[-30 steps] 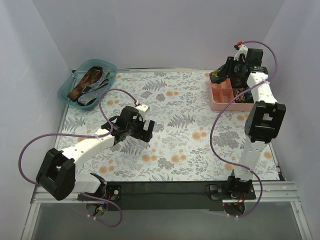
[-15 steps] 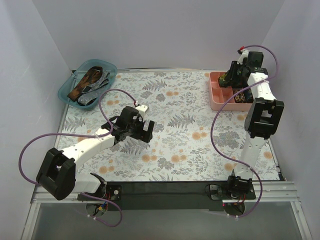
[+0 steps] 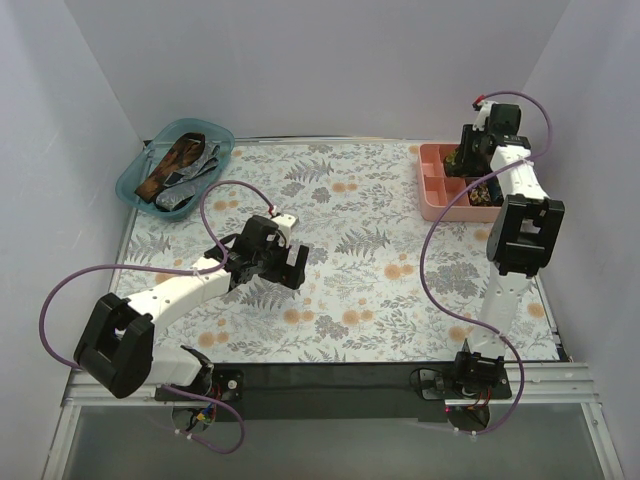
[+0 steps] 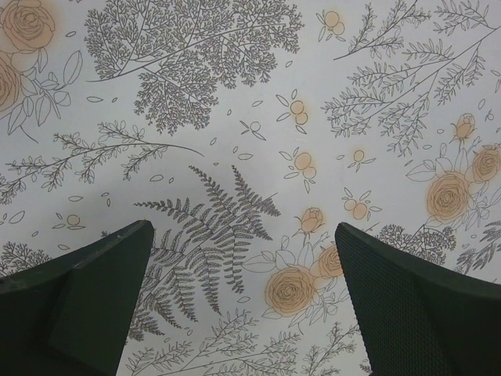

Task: Roll the ties
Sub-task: Place the rolled tie into the container

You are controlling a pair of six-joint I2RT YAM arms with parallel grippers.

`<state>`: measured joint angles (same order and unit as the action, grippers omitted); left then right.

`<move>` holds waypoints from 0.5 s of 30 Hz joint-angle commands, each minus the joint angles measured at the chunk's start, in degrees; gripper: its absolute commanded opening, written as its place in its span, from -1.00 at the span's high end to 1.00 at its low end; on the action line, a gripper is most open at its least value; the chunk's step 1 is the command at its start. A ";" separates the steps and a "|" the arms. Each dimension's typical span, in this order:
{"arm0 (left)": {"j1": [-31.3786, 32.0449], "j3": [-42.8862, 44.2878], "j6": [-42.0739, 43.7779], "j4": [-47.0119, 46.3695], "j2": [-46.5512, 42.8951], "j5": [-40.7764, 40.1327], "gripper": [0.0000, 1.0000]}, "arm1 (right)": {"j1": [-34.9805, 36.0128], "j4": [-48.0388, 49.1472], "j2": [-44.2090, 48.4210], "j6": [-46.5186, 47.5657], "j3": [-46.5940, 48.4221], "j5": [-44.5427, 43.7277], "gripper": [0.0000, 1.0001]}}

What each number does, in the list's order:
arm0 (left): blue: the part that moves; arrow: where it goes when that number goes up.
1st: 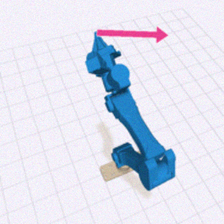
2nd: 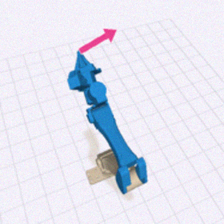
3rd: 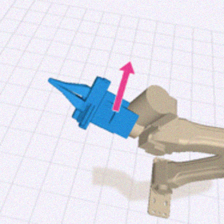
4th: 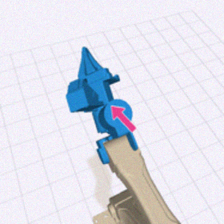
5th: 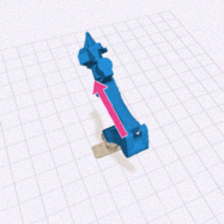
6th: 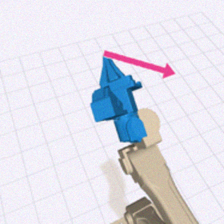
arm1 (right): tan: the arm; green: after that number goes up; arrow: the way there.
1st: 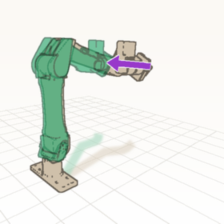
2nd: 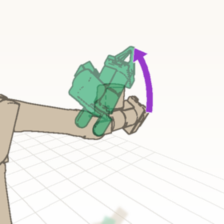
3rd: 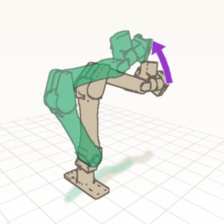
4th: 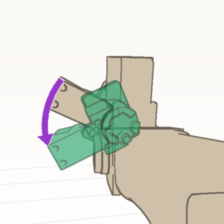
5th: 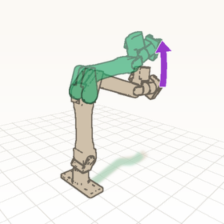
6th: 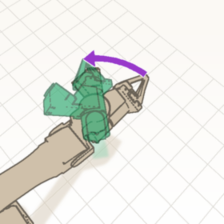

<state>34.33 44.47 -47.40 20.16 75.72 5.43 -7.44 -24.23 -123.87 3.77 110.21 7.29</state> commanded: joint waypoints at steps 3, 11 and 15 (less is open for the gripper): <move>-0.22 -0.43 -0.15 0.40 -0.49 0.99 -0.92 | 2.17 1.03 -2.07 1.59 2.73 -5.61 0.97; -0.22 -1.40 -0.24 1.11 -1.45 1.16 -0.92 | 5.51 1.03 -4.35 2.64 4.13 -12.38 0.97; -0.14 -2.10 -0.41 1.55 -2.07 1.25 -0.92 | 6.04 1.03 -5.67 2.30 5.36 -12.74 0.97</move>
<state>34.33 43.29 -47.44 20.99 75.70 5.89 -2.20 -23.92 -128.46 6.00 112.12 -4.32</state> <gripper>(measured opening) 0.956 0.351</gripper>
